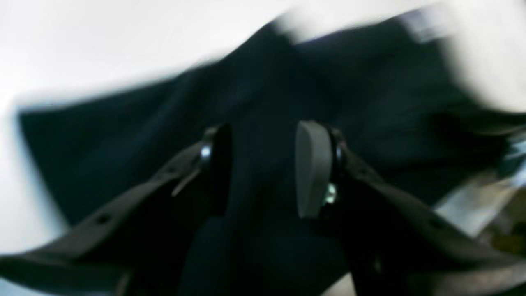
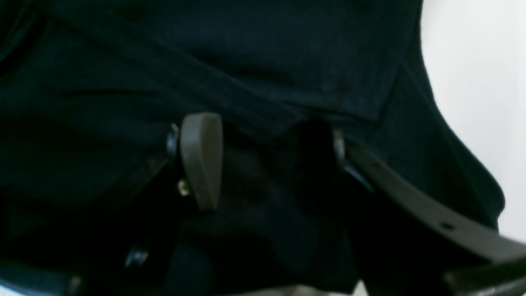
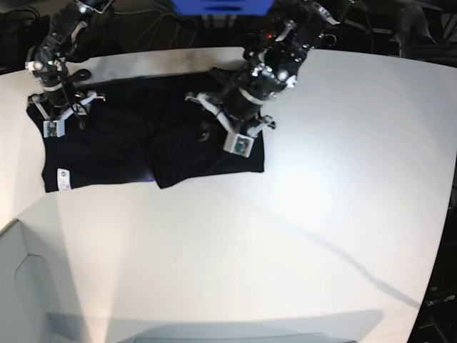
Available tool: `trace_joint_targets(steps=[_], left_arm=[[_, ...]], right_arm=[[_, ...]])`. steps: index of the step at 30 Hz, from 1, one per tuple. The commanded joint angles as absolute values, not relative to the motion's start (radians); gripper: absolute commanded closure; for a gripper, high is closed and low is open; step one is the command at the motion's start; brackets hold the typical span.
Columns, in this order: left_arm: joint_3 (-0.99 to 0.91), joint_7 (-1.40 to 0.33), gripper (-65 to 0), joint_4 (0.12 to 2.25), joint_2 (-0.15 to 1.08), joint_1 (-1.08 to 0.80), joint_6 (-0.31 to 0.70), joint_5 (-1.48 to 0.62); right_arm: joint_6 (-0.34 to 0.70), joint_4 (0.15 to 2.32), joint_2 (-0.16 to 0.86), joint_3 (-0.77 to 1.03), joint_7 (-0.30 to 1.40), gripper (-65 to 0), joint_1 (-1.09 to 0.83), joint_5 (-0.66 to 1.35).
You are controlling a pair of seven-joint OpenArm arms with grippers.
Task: Fold the T-shirt properly
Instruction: 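Carry the strip end with the left gripper over toward the right gripper, then grasp the folded stack with both grippers and fold it over again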
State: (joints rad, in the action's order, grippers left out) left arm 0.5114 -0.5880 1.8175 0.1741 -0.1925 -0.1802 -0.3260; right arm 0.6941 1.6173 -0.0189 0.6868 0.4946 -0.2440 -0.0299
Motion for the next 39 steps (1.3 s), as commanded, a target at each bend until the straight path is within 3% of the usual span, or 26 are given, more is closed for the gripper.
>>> trace_joint_targets(steps=[1, 7, 13, 18, 22, 26, 30, 35, 39], left_arm=[[0.516, -0.559, -24.2, 1.840, 0.170, -0.180, -0.173, -0.334], [0.575, -0.561, -24.1, 1.774, 0.177, -0.163, -0.143, -0.335], [0.783, -0.553, -24.1, 1.589, 0.082, -0.027, -0.131, -0.335], [0.857, -0.553, -24.1, 1.592, 0.005, 0.024, -0.133, -0.335], [0.855, -0.553, -24.1, 1.664, 0.024, 0.027, -0.139, -0.334], [0.763, -0.553, -24.1, 1.799, 0.163, -0.010, -0.140, -0.334], [0.539, -0.553, -24.1, 1.903, 0.278, -0.139, -0.140, -0.335], [0.275, -0.553, -24.1, 1.919, 0.300, -0.282, -0.131, -0.335], [0.186, -0.553, -24.1, 1.917, 0.298, -0.334, -0.131, -0.335]], right_arm=[[0.698, 1.626, -0.016, 0.687, 0.513, -33.5, -0.243, -0.035], [0.698, 1.626, -0.018, 0.687, 0.513, -33.5, -0.243, -0.033], [0.698, 1.627, -0.018, 0.688, 0.507, -33.5, -0.243, -0.033], [0.698, 1.629, -0.016, 0.690, 0.506, -33.6, -0.240, -0.028], [0.698, 1.630, -0.016, 0.725, 0.504, -34.1, -0.217, -0.028], [0.698, 1.689, -0.022, 0.785, 0.507, -38.5, -0.185, -0.027], [0.698, 1.721, -0.019, 0.792, 0.509, -41.5, -0.168, -0.027], [0.698, 1.713, -0.016, 0.846, 0.513, -41.8, -0.102, -0.027], [0.698, 1.678, 0.024, 0.854, 0.513, -41.8, -0.068, -0.028]])
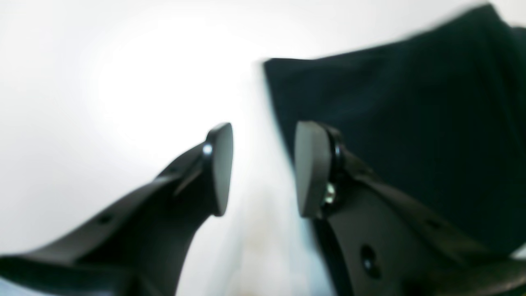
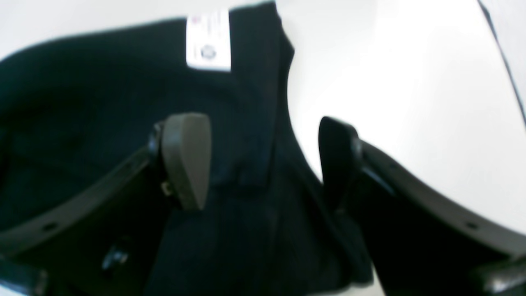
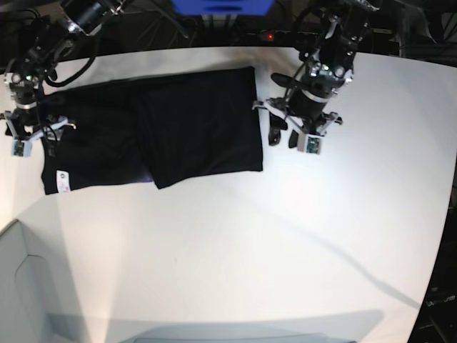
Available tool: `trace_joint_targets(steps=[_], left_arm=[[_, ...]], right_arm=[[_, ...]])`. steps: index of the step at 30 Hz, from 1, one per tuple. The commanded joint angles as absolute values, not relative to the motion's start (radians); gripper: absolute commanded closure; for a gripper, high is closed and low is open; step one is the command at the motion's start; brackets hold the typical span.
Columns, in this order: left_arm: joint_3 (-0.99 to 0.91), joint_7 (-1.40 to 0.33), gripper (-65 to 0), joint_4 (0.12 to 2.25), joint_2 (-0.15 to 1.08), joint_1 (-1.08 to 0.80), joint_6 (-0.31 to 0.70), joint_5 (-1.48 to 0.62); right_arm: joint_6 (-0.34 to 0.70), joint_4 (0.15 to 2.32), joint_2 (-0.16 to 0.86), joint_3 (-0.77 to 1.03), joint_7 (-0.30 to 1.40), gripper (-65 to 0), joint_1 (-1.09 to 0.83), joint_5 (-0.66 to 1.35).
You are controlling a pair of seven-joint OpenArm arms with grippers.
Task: Fold the T-shirt properly
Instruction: 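Grasp the folded stack with both grippers and fold it over again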
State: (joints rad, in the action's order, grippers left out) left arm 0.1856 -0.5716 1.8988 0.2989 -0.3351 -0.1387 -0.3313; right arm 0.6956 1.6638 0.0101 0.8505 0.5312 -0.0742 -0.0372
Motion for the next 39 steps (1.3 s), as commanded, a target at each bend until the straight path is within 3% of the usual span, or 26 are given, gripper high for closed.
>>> trace_joint_targets(steps=[1, 17, 30, 32, 35, 39], left_arm=[[0.183, -0.553, -24.1, 1.917, 0.298, -0.338, -0.131, -0.335], [0.185, -0.553, -24.1, 1.817, 0.297, -0.314, -0.131, -0.335], [0.185, -0.552, -24.1, 1.702, 0.262, -0.272, -0.131, -0.334], [0.185, -0.552, -24.1, 1.695, 0.249, -0.260, -0.131, -0.334], [0.182, -0.552, -24.1, 1.695, 0.242, -0.255, -0.131, -0.334], [0.182, -0.552, -24.1, 1.695, 0.239, -0.254, -0.131, -0.334]], right_arm=[[0.698, 1.655, 0.035, 0.857, 0.513, -41.8, -0.056, -0.028], [0.698, 1.376, 0.127, 0.857, 0.504, -41.9, -0.031, -0.028], [0.698, 1.362, 0.128, 0.786, 0.503, -40.5, -0.111, -0.027], [0.698, 1.362, 0.128, 0.757, 0.503, -36.5, -0.125, -0.027], [0.698, 1.362, 0.128, 0.720, 0.503, -25.4, -0.137, -0.027], [0.698, 1.362, 0.128, 0.710, 0.504, -5.0, -0.142, -0.031]])
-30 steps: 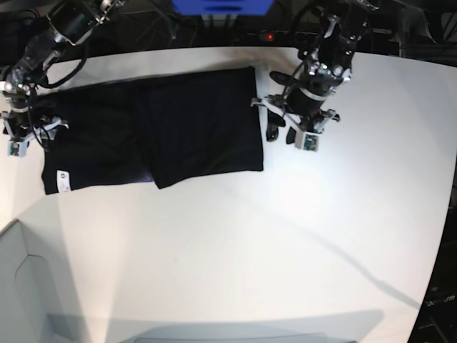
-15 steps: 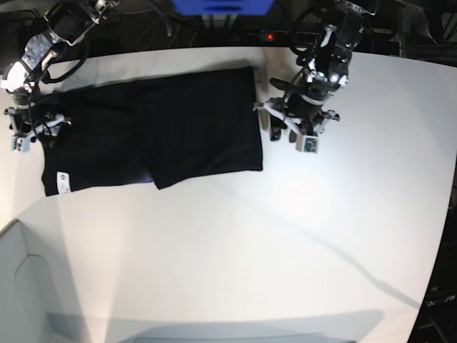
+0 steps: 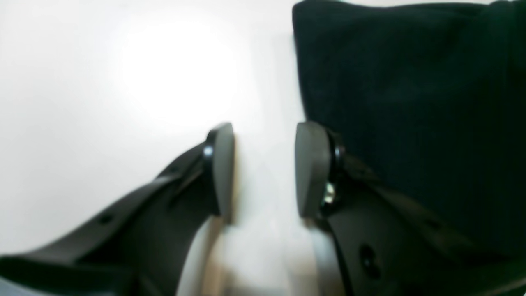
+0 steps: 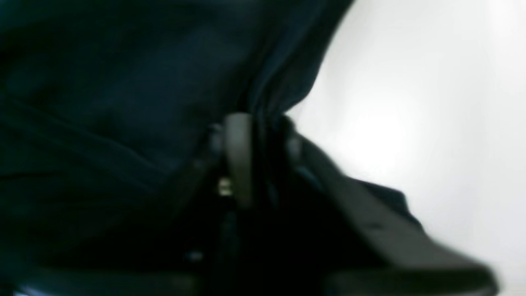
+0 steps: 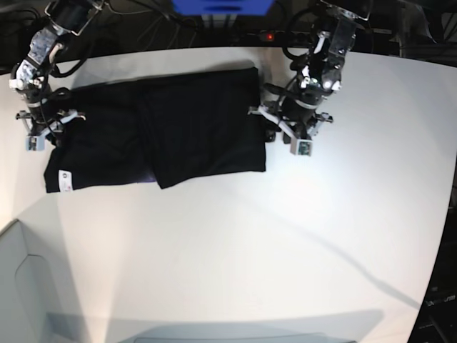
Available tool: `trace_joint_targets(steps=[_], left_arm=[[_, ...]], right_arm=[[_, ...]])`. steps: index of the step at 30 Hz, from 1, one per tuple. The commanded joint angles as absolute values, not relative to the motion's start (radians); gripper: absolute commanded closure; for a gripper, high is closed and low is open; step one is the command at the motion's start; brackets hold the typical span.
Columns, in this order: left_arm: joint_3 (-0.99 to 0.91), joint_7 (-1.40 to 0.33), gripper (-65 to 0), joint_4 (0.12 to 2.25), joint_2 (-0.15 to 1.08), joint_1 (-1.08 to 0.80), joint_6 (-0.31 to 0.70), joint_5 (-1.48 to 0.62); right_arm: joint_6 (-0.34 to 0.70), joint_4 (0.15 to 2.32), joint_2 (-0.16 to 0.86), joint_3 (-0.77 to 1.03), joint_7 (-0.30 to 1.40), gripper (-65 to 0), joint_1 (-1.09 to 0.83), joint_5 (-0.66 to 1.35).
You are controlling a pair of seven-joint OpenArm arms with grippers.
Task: Fold the T-shirt properly
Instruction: 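Grasp the folded stack with both grippers and fold it over again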
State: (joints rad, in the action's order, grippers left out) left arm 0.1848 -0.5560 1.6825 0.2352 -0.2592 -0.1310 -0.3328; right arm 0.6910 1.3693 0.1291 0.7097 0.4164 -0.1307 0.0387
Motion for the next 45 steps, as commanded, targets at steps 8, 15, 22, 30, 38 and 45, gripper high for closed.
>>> trace_joint_targets(steps=[8, 15, 22, 30, 38, 45], left_arm=[[0.182, -0.552, -24.1, 1.695, 0.240, -0.259, -0.131, -0.334], [0.182, -0.552, -24.1, 1.695, 0.239, -0.259, -0.131, -0.334], [0.182, -0.552, -24.1, 1.695, 0.239, -0.252, -0.131, -0.334], [0.182, -0.552, -24.1, 1.693, 0.239, -0.252, -0.131, -0.329], [0.182, -0.553, -24.1, 1.633, 0.237, -0.236, -0.131, -0.334], [0.182, -0.553, -24.1, 1.638, 0.240, -0.239, -0.131, -0.334]], right_arm=[[0.698, 1.475, 0.125, 0.717, 0.507, 0.0, -0.142, -0.027], [0.698, 1.716, -0.001, 0.751, 0.515, 0.0, -0.170, -0.027], [0.698, 1.928, -0.133, 0.656, 0.515, 0.0, -0.219, -0.027], [0.698, 2.032, -0.157, 0.298, 0.513, 0.0, -0.331, -0.028], [0.698, 1.917, -0.157, -0.047, 0.503, 0.0, -0.338, -0.028], [0.698, 1.778, -0.157, -0.119, 0.503, 0.0, -0.298, -0.028]])
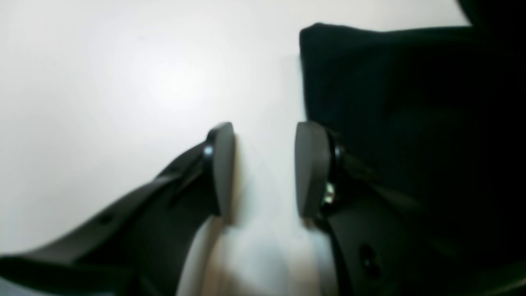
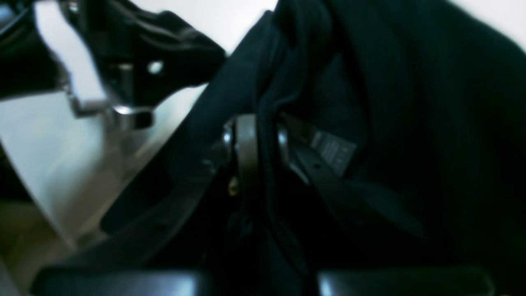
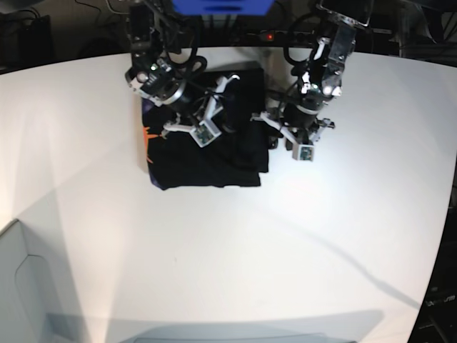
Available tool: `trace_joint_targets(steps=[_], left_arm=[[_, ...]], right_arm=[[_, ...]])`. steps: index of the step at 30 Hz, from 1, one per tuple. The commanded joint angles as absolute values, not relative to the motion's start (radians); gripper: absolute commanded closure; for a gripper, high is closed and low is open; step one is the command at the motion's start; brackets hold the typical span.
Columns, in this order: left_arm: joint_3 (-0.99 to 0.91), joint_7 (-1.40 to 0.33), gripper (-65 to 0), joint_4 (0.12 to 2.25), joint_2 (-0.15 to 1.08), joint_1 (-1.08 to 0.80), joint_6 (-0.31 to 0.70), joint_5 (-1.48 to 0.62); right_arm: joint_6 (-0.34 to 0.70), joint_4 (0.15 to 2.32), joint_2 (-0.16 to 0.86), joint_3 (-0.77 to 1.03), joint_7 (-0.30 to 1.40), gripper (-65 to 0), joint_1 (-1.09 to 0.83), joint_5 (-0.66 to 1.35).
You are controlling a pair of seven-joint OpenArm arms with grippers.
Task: Fold the T-shirt properly
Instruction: 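Grasp the folded stack with both grippers and fold it over again, then release the left gripper and press the stack edges with the right gripper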
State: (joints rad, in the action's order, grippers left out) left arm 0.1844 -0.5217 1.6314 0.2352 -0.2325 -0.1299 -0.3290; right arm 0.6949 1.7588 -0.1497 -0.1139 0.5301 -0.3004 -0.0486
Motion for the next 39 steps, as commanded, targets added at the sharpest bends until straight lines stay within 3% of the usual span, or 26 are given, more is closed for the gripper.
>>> trace_joint_targets(steps=[1, 16, 20, 25, 30, 34, 39], left_arm=[[0.182, -0.553, -24.1, 1.638, 0.240, -0.239, -0.131, -0.334], [0.180, -0.559, -24.1, 1.667, 0.243, -0.251, -0.139, -0.334], [0.096, -0.559, -24.2, 1.741, 0.237, -0.297, -0.134, -0.334], [0.001, -0.561, -24.2, 1.834, 0.243, -0.346, -0.134, -0.334], [-0.154, -0.561, -24.2, 1.890, 0.240, -0.417, -0.133, -0.334], [-0.292, -0.561, -24.2, 1.894, 0.236, -0.450, -0.131, -0.334], [-0.423, -0.561, -24.3, 1.890, 0.236, -0.473, -0.131, -0.334]], right_arm=[[0.698, 1.771, -0.157, -0.127, 0.503, 0.0, -0.297, -0.028], [0.698, 1.682, -0.157, -0.177, 0.506, 0.0, -0.226, -0.031], [0.698, 1.675, -0.157, -0.183, 0.513, -0.3, -0.225, -0.031], [0.698, 1.684, -0.157, -0.188, 0.513, -15.7, -0.231, -0.031], [0.698, 1.848, -0.145, -0.180, 0.506, -29.8, -0.282, -0.027], [0.698, 1.992, -0.142, -0.174, 0.507, -33.3, -0.325, -0.027], [0.698, 1.998, -0.142, -0.084, 0.512, -33.6, -0.358, -0.027]])
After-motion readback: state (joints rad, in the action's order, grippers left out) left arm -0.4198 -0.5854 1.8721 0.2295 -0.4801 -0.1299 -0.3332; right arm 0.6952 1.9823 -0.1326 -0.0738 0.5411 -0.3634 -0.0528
